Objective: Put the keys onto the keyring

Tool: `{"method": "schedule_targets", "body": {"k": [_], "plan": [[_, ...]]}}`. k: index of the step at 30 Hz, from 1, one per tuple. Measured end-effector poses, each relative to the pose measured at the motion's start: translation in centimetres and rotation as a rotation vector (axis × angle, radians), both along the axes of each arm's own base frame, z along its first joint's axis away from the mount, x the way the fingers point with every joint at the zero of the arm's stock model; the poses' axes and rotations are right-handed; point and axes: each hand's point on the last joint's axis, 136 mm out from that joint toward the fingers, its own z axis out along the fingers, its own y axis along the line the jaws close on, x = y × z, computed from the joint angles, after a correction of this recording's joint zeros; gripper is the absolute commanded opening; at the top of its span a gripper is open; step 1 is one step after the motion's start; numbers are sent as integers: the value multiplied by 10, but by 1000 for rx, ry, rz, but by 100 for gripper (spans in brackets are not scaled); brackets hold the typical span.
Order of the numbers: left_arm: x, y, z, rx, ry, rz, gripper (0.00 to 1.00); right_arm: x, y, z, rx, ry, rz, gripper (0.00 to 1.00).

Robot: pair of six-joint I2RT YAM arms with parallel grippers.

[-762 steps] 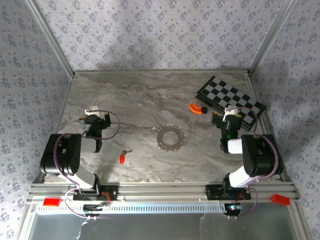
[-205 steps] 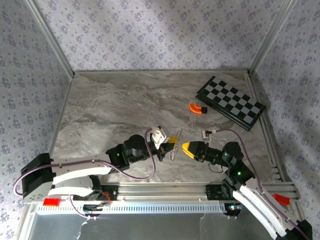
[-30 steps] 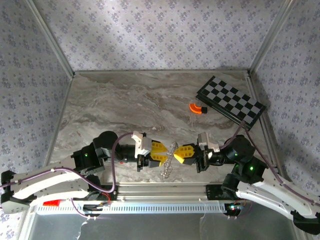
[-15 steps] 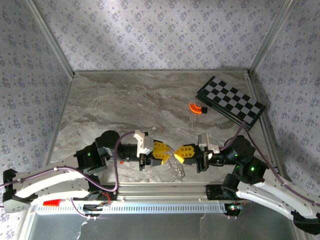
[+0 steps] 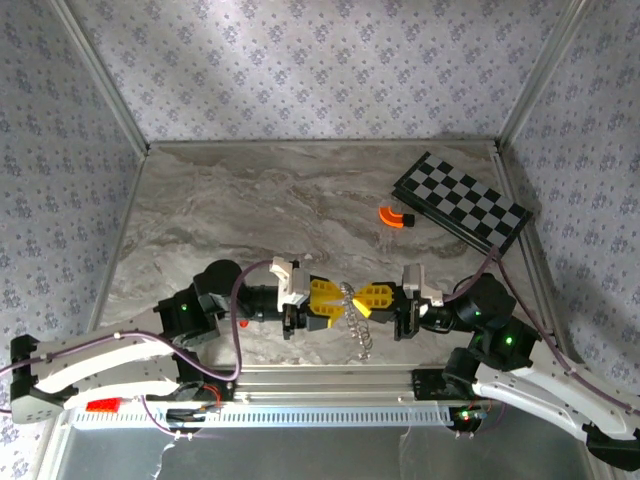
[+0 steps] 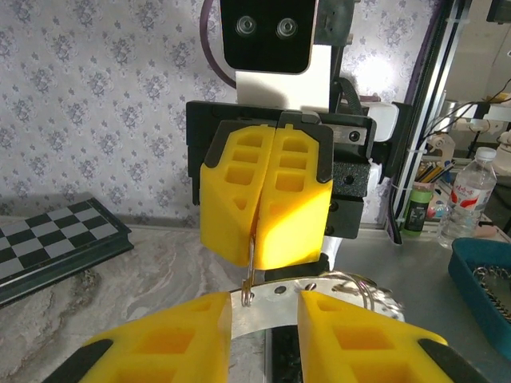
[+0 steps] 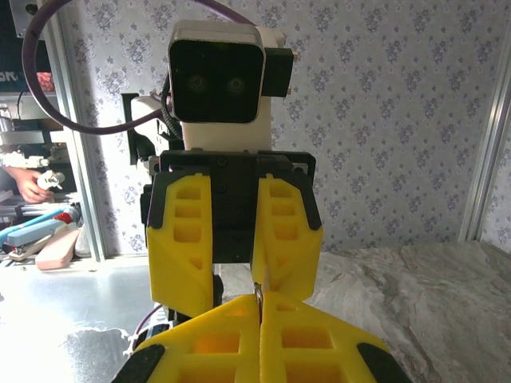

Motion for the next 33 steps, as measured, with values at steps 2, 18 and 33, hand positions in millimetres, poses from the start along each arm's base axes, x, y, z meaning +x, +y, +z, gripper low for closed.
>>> {"method": "schedule_targets", "body": {"k": [2,18,33], "plan": [[1,-2,-2,6,5,1,26,0,0,0,-1,-4,-1,0],[4,-9,-7,16,12,2,11,1,1,-5,-11,-8,-2,0],[8,-9,-6,13,11,26,0,2,1,-7,-21,-1,-9,36]]}}
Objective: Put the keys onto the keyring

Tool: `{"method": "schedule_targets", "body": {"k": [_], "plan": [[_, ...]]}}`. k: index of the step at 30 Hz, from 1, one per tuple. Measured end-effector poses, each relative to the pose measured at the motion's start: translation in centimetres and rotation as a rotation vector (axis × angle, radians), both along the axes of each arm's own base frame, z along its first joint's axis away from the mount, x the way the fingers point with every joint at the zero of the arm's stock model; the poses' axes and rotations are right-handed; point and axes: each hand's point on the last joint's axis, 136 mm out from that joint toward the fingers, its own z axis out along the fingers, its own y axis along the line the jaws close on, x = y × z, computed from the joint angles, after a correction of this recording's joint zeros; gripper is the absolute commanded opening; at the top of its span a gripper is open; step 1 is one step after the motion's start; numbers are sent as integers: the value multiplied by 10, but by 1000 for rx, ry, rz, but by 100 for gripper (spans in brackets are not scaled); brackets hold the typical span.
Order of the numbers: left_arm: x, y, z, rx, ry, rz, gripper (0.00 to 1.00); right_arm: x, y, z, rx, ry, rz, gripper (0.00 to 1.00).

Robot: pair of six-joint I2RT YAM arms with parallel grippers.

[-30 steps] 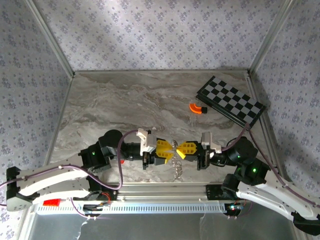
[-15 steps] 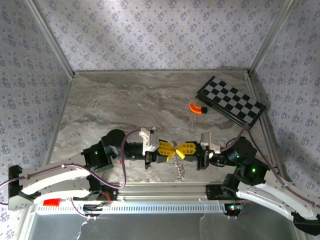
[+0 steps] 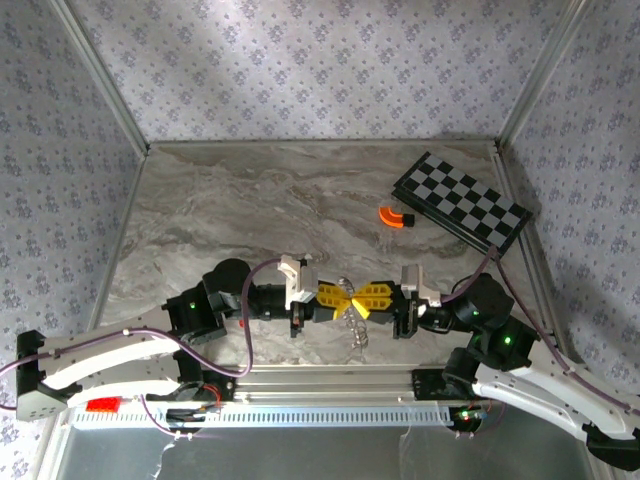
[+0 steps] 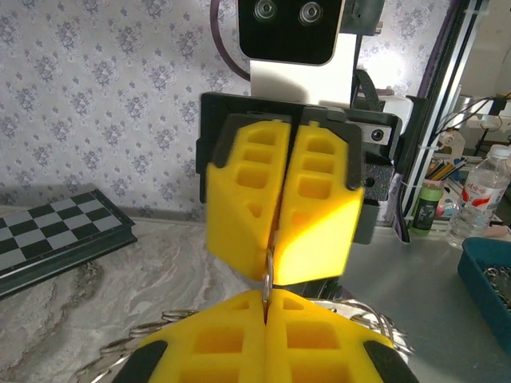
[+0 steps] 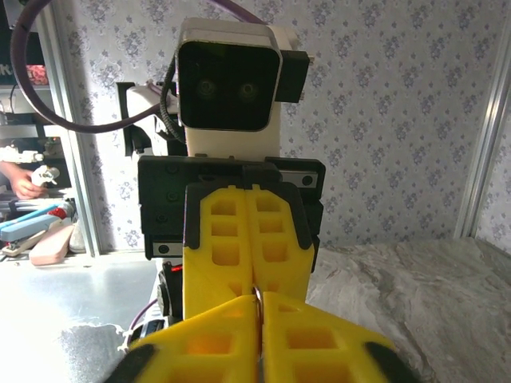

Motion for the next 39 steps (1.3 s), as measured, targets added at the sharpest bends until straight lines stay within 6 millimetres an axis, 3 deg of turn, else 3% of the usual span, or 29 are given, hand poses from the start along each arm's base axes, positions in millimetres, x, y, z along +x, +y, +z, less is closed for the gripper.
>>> {"method": "schedule_targets", "body": {"k": [2,4,12,17,23,30,39], "plan": [[2,1,0,1,-5,16,0,0,-1,-3,-22,11,-5,46],[5,2,0,5,-14,31,0,1,-2,-5,-48,25,-12,49],[2,14,-15,86,-67,38,0,0,-11,-6,-125,52,-42,39],[0,19,-28,184,-98,27,0,2,-9,-17,-170,76,-42,41],[0,22,-25,239,-132,16,0,7,1,-33,-230,102,-37,47],[0,22,-43,314,-134,6,0,9,7,-38,-250,104,-26,40],[0,23,-47,332,-134,8,0,8,15,-42,-266,106,-6,37]]}}
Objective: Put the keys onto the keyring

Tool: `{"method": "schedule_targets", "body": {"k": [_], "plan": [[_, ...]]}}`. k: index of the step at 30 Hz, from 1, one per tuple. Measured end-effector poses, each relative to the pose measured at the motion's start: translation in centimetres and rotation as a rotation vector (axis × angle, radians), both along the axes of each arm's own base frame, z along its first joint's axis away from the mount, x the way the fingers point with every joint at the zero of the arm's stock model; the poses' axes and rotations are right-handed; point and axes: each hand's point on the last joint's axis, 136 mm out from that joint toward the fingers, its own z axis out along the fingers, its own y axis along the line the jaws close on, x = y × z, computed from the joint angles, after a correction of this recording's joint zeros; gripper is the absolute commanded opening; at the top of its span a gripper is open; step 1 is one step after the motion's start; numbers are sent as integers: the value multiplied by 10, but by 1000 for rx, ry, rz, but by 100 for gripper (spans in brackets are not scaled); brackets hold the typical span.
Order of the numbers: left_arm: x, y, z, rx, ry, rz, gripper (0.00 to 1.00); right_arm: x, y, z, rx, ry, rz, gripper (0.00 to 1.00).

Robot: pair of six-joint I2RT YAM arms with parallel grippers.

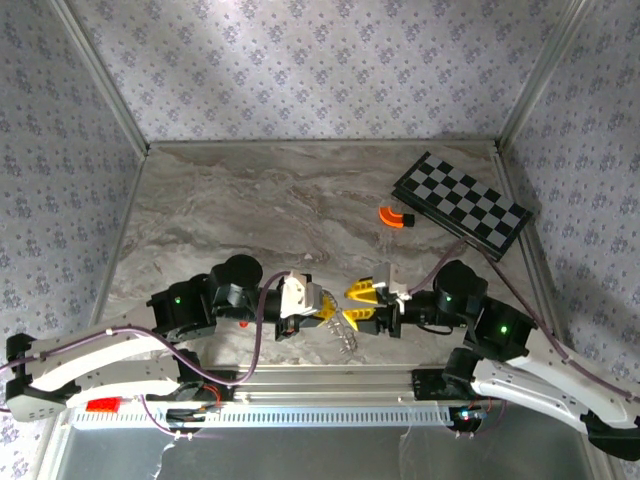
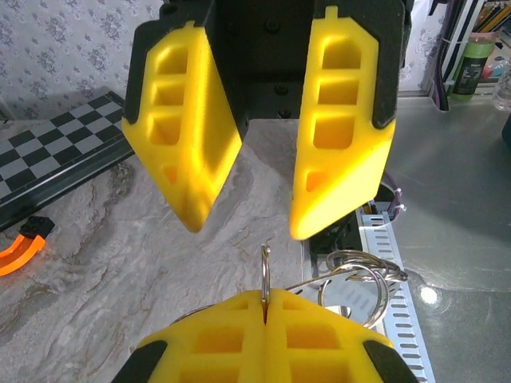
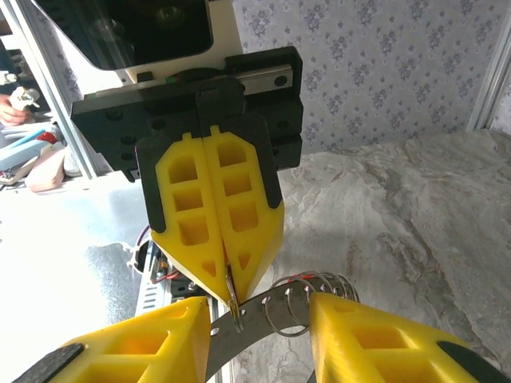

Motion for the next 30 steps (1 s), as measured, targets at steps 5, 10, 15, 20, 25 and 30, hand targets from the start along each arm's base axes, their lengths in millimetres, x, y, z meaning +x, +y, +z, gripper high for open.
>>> {"method": "schedule_targets", "body": {"k": [5,10,15,20,25,30], "plan": [[0,0,0,1,-1,2,0,-2,3,-3,-13,-3,15,33],[1,-2,3,-2,-2,3,0,-5,7,-6,-24,-12,35,25],[2,-2,2,2,-1,5,0,-7,9,-7,-29,-31,46,7],[2,-2,2,4,-1,10,5,-5,9,-6,-29,-45,34,0],[4,0,10,-39,-2,26,24,-5,8,-5,-10,-58,28,0],[-2,14,16,-144,4,36,24,-6,7,-9,18,-66,30,0]]}}
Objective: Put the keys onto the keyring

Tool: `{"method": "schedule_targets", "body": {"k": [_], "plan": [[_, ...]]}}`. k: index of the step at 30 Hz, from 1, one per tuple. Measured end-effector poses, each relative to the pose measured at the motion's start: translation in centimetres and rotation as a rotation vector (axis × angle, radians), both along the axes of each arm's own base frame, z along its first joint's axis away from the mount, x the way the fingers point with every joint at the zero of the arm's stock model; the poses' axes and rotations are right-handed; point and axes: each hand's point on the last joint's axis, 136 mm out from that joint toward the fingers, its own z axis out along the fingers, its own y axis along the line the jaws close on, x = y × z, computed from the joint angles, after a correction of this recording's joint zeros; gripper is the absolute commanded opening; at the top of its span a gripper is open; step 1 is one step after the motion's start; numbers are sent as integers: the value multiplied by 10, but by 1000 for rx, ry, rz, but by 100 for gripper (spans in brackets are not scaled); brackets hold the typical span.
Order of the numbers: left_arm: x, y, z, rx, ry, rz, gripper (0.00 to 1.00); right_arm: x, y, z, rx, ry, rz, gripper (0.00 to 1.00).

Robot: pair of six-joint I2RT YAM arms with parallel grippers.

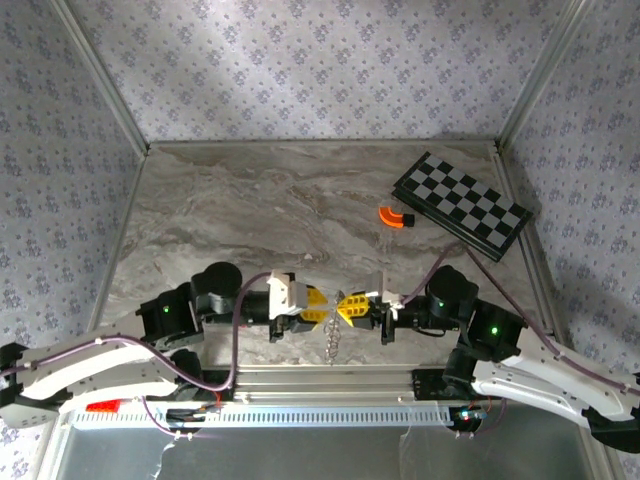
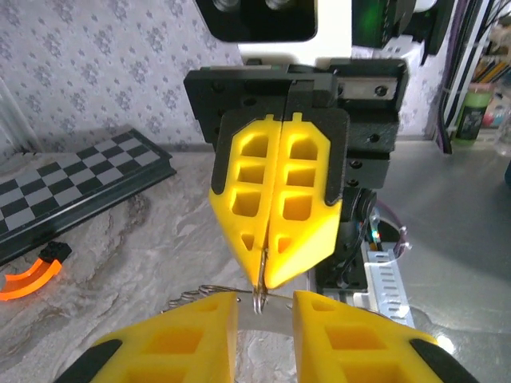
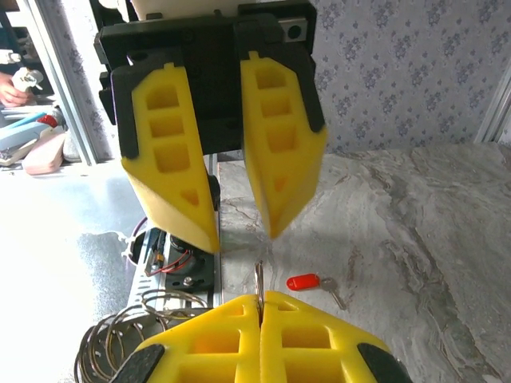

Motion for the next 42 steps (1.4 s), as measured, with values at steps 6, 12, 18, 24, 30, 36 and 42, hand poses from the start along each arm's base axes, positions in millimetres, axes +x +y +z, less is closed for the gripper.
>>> {"method": "schedule_targets", "body": {"k": [6,12,18,24,30,36,42], "plan": [[-4,4,9,-77,25,-6,25,-3,1,17,72,-16,19,0],[-6,-2,16,-109,37,-28,25,-5,3,27,121,-26,35,0],[-4,-10,13,-104,40,-35,24,-7,5,26,120,-25,49,0],[-4,-12,12,-105,47,-38,16,-7,5,26,120,-25,52,0],[-5,-13,15,-114,48,-41,8,-8,3,28,127,-29,52,0],[-5,-13,18,-128,50,-45,0,-9,2,30,137,-35,55,0],[-6,-13,19,-133,50,-49,2,-9,3,29,146,-40,59,0]]}}
